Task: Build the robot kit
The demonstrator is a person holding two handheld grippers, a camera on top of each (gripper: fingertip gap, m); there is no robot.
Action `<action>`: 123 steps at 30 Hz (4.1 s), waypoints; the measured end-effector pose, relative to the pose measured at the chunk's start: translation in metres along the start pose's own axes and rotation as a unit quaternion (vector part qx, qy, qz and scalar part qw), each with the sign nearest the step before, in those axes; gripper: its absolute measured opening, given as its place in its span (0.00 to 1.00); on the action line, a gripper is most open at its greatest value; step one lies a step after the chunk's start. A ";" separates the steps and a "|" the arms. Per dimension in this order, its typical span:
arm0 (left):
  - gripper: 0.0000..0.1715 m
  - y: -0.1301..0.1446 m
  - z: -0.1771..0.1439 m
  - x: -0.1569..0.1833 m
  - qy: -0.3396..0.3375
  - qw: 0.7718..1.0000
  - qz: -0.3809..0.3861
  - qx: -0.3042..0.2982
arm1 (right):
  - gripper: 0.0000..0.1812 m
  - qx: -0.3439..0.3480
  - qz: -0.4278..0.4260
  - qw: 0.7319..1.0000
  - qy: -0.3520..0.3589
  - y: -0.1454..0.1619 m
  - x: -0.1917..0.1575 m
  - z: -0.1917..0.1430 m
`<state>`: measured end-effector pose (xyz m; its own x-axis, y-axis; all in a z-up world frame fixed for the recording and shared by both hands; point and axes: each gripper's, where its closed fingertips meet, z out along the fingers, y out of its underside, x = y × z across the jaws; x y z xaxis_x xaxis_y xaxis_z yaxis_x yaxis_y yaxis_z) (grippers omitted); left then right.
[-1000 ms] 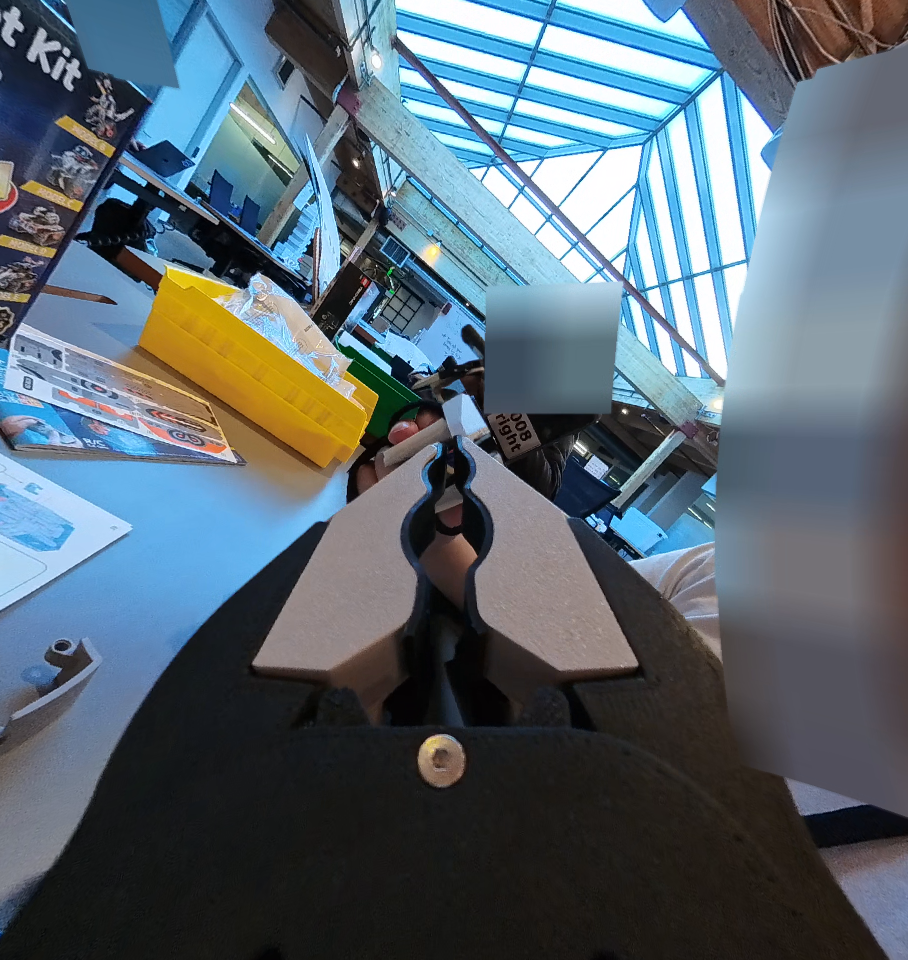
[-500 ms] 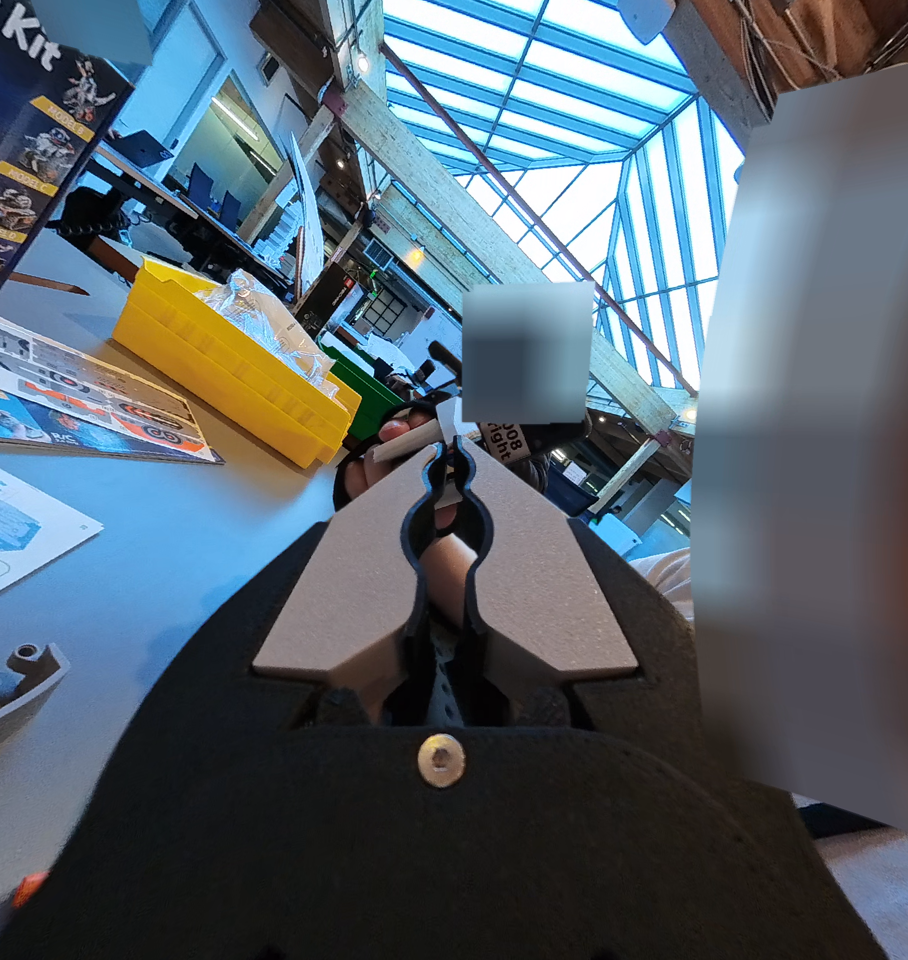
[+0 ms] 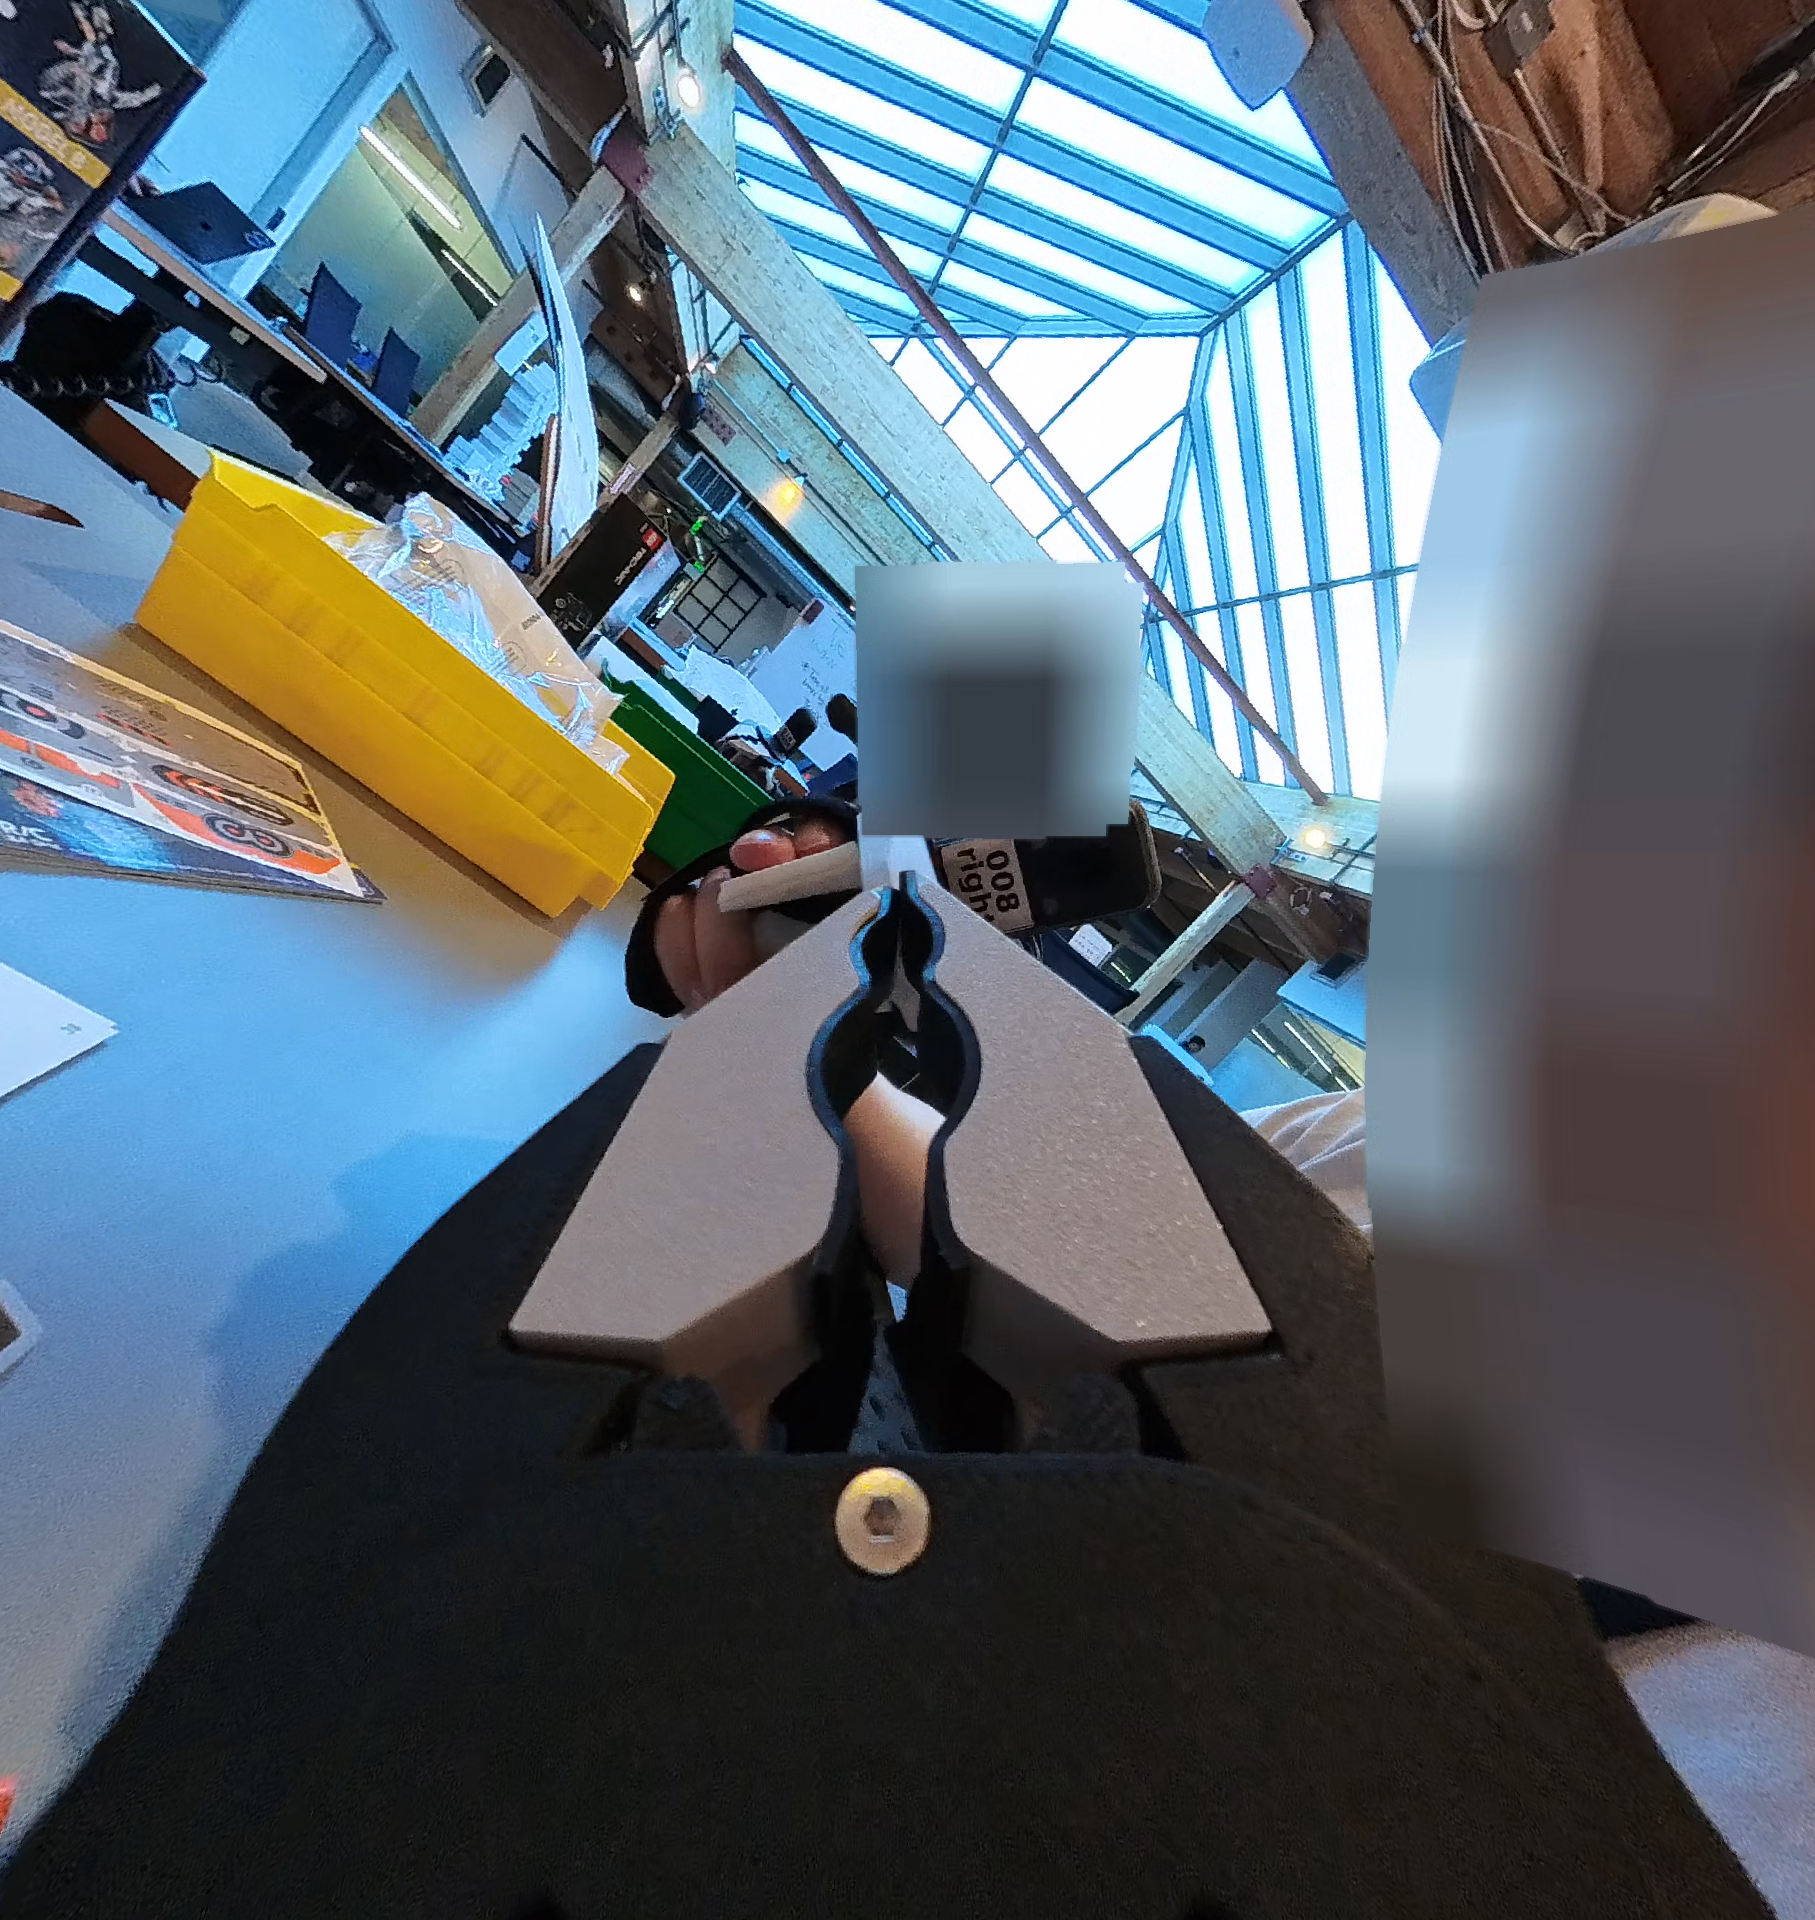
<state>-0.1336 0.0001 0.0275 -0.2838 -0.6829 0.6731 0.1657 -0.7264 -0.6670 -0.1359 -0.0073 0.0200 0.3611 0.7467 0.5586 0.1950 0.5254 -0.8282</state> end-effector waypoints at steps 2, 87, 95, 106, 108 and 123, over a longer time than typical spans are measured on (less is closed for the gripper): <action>0.00 0.002 0.001 -0.003 -0.007 1.000 0.002 -0.004 | 0.02 -0.011 -0.019 1.000 0.005 0.004 -0.002 0.002; 0.03 0.113 -0.029 -0.133 -0.400 0.770 0.218 -0.447 | 0.02 -0.091 0.032 0.986 0.137 0.063 0.093 -0.081; 0.03 -0.014 -0.048 -0.044 -0.267 0.932 0.217 -0.112 | 0.02 -0.066 0.095 0.989 0.090 0.064 0.076 -0.061; 0.03 -0.045 -0.070 -0.006 -0.161 0.970 0.183 0.006 | 0.02 -0.010 0.255 0.967 0.022 0.068 0.053 -0.036; 0.03 -0.047 -0.070 0.001 -0.135 0.976 0.170 0.017 | 0.02 -0.023 0.271 0.962 0.012 0.077 0.049 -0.032; 0.03 -0.030 -0.051 -0.003 -0.070 0.992 0.108 0.008 | 0.01 0.099 0.428 0.896 -0.060 0.022 0.023 0.004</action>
<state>-0.1864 0.0278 0.0294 -0.1059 -0.8261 0.5534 0.2245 -0.5621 -0.7961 -0.1276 0.0226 0.0150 0.1988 0.9428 -0.2677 -0.2764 -0.2081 -0.9383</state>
